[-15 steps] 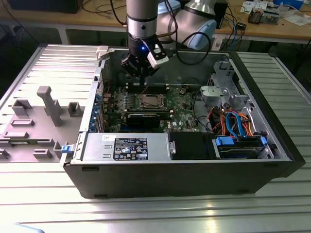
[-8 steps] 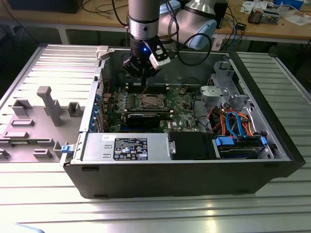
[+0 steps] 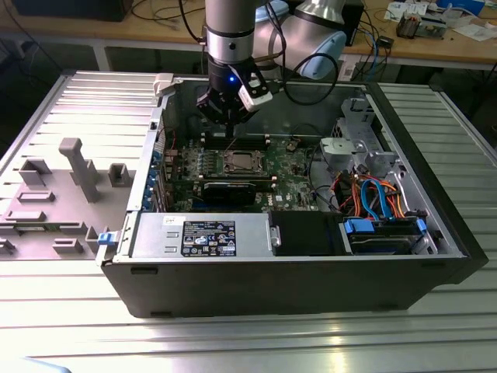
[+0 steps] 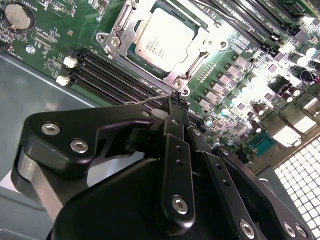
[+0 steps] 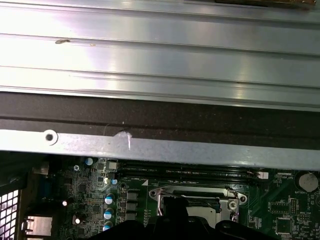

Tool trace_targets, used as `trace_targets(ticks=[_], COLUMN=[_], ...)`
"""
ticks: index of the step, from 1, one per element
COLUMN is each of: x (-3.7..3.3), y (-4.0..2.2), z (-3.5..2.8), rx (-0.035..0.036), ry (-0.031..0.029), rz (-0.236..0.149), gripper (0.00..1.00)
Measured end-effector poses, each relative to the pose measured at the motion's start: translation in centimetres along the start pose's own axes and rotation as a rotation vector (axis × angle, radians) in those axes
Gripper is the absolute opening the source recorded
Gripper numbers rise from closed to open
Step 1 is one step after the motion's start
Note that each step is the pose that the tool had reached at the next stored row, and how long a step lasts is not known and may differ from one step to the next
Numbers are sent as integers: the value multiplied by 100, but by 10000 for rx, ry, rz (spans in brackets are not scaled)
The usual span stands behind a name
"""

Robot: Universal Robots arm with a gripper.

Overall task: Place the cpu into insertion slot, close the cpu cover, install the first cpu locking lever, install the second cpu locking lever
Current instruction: 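Install the first cpu locking lever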

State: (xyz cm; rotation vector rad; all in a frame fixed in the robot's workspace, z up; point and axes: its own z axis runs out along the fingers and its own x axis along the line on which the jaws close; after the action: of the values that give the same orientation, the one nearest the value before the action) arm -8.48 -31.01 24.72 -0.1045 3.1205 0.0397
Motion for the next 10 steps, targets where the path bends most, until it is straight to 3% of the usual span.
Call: trace_targets(ticks=[4,7,10], x=[-1,-6,-24], y=[-1,-3,-4], z=[1,4,7], rx=[-19,-193,-250], ry=[-3,-14,-17], rz=[-2,3,4], gripper=[11,11,11])
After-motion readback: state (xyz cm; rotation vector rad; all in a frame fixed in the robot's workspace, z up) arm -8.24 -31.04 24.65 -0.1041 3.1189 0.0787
